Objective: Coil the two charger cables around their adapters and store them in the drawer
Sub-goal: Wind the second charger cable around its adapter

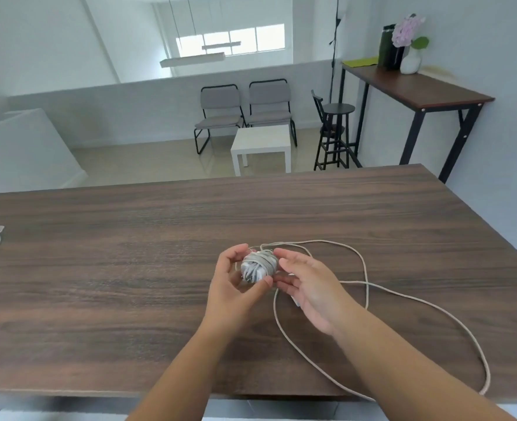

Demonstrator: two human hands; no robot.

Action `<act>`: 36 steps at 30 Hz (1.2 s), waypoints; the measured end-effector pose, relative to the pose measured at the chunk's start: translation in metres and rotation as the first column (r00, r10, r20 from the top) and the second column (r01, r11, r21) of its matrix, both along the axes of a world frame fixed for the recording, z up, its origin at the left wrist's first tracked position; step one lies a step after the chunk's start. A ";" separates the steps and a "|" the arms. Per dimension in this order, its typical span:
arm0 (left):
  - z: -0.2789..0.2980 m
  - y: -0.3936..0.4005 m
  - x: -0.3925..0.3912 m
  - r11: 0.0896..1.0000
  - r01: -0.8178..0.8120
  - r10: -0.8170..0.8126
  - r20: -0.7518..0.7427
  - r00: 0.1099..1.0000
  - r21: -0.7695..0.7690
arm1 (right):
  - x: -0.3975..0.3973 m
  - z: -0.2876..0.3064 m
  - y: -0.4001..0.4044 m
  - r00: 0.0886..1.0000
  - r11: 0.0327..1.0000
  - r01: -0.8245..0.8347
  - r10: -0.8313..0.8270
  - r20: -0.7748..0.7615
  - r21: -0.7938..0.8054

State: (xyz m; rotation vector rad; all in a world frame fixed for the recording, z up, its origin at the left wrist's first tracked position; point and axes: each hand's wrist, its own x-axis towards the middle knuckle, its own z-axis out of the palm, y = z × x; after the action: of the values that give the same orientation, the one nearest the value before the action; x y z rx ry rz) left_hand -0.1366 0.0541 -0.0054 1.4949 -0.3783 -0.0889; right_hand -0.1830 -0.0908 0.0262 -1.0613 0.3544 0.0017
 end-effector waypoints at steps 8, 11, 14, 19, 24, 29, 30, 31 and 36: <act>-0.021 0.035 0.019 0.837 -0.277 0.184 0.234 0.955 0.472 | 0.039 -0.026 0.017 0.996 0.949 -0.084 0.074 -0.043 -0.303; -0.031 0.038 0.023 0.766 -0.336 0.236 0.247 0.940 0.548 | 0.042 -0.033 0.011 0.999 0.916 -0.027 0.016 -0.031 -0.401; -0.038 0.039 0.023 0.738 -0.348 0.270 0.220 0.937 0.578 | 0.037 -0.031 -0.001 0.999 0.879 0.041 -0.037 0.018 -0.475; -0.037 0.034 0.019 0.667 -0.442 0.269 0.359 0.894 0.600 | 0.020 -0.028 -0.033 0.984 0.739 0.162 -0.171 0.051 -0.654; -0.009 0.006 0.006 0.723 -0.389 0.115 0.455 0.883 0.571 | 0.009 -0.045 -0.060 0.985 0.535 0.020 -0.157 -0.076 -0.845; -0.007 -0.027 0.012 0.455 -0.138 -0.226 0.264 0.938 0.880 | -0.005 -0.054 -0.067 0.982 0.571 -0.109 -0.066 -0.179 -0.814; -0.008 -0.033 0.014 0.371 -0.146 -0.233 0.244 0.941 0.917 | -0.009 -0.054 -0.067 0.985 0.587 -0.094 -0.065 -0.162 -0.804; -0.010 -0.039 0.015 0.334 -0.132 -0.239 0.220 0.946 0.933 | -0.012 -0.053 -0.067 0.988 0.606 -0.080 -0.058 -0.145 -0.791; -0.019 -0.060 0.019 0.560 0.127 -0.240 0.013 0.971 0.818 | -0.025 -0.054 -0.063 0.993 0.666 -0.074 -0.016 -0.113 -0.742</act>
State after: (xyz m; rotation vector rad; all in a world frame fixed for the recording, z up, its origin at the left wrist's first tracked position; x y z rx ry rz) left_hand -0.1173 -0.0063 -0.0247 2.3989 -0.6518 -0.3878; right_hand -0.2080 -0.1540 -0.0279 -1.9045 0.4528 -0.0630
